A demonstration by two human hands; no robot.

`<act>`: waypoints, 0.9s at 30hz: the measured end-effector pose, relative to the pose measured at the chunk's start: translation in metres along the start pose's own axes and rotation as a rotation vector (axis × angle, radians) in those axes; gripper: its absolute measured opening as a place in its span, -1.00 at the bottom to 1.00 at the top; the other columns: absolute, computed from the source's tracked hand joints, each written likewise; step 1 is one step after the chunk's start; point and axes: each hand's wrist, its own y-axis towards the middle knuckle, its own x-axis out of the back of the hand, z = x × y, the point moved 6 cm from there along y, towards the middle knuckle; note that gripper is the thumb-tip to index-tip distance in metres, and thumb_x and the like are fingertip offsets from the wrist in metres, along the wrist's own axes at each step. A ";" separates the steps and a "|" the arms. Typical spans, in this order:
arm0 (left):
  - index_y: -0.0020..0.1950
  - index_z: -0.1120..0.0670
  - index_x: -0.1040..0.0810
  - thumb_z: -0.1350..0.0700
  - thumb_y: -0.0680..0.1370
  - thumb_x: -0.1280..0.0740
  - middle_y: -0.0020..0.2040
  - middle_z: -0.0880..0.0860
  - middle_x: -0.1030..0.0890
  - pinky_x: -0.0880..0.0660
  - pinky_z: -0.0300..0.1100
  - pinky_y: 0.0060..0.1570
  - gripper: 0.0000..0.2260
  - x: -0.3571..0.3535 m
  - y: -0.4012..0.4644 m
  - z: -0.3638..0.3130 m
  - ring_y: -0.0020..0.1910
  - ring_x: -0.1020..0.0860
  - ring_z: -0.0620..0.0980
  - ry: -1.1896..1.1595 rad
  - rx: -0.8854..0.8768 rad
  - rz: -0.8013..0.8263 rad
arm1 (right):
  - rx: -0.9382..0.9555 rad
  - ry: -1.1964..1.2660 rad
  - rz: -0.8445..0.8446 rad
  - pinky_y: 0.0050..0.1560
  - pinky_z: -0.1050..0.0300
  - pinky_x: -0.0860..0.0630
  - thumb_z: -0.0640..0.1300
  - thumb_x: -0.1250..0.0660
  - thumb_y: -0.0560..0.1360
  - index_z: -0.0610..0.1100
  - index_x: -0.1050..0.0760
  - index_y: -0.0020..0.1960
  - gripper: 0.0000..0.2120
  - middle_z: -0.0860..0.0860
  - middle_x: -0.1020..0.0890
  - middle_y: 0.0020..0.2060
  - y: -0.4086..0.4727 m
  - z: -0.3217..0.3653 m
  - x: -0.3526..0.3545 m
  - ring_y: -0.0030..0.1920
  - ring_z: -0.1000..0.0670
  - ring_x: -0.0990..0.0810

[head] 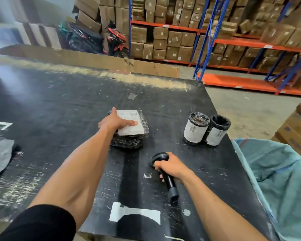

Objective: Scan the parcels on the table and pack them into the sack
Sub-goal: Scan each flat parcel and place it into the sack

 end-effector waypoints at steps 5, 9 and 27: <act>0.60 -0.23 0.02 -0.42 0.14 -0.57 0.43 0.26 -0.37 -0.38 0.09 0.25 0.19 -0.003 -0.026 -0.009 0.36 -0.40 0.29 -0.141 -0.034 -0.097 | 0.102 0.253 0.022 -0.45 0.20 -0.45 -0.27 -0.32 0.54 -0.29 -0.61 0.07 -0.84 -0.11 -0.57 -0.30 -0.008 0.024 0.024 -0.46 -0.01 -0.49; 0.52 -0.26 -0.16 -0.29 0.22 -0.61 0.34 0.27 -0.34 -0.45 0.05 0.13 -0.01 -0.003 -0.051 -0.018 0.18 -0.47 0.30 -0.243 -0.111 -0.183 | 0.191 0.510 -0.042 -0.40 0.11 -0.59 -0.23 -0.36 0.54 -0.34 -0.56 0.25 -0.68 -0.12 -0.60 -0.23 -0.008 0.056 0.044 -0.41 -0.09 -0.59; 0.54 -0.35 -0.22 -0.15 0.32 -0.61 0.15 0.03 -0.41 -0.36 -0.13 0.10 -0.11 -0.025 -0.095 -0.010 0.08 -0.42 -0.02 -0.464 -0.396 -0.324 | 0.481 0.317 -0.226 -0.40 0.07 -0.53 0.15 -0.42 0.57 -0.02 -0.40 0.30 -0.58 -0.10 -0.67 -0.25 -0.036 0.113 0.058 -0.41 -0.06 -0.55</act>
